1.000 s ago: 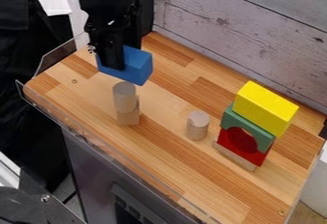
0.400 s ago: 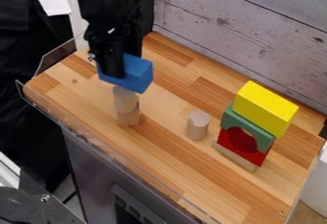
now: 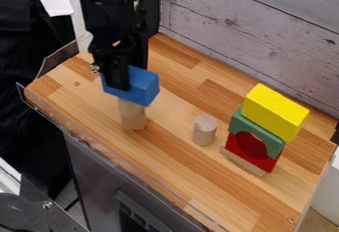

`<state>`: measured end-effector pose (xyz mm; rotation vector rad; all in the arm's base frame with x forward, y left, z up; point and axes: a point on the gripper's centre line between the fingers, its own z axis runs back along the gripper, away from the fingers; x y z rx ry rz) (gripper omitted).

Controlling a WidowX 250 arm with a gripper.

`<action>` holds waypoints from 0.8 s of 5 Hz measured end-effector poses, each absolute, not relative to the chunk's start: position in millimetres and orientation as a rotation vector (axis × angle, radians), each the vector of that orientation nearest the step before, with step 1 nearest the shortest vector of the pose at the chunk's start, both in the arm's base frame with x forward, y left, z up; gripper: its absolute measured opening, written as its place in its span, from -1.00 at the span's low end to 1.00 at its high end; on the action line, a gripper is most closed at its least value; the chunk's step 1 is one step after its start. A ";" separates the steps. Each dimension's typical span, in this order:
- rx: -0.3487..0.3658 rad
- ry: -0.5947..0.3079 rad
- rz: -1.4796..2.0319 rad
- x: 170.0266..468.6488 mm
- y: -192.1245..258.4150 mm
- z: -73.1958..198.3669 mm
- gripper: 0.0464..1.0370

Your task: Put the blue block on top of the cylinder

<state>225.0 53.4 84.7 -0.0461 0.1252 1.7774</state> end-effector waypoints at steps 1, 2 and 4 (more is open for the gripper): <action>-0.040 0.143 1.772 225.5 52.9 80.1 0.14; -0.017 0.158 1.768 224.3 54.1 75.7 0.70; -0.012 0.136 1.779 228.8 60.9 82.3 0.93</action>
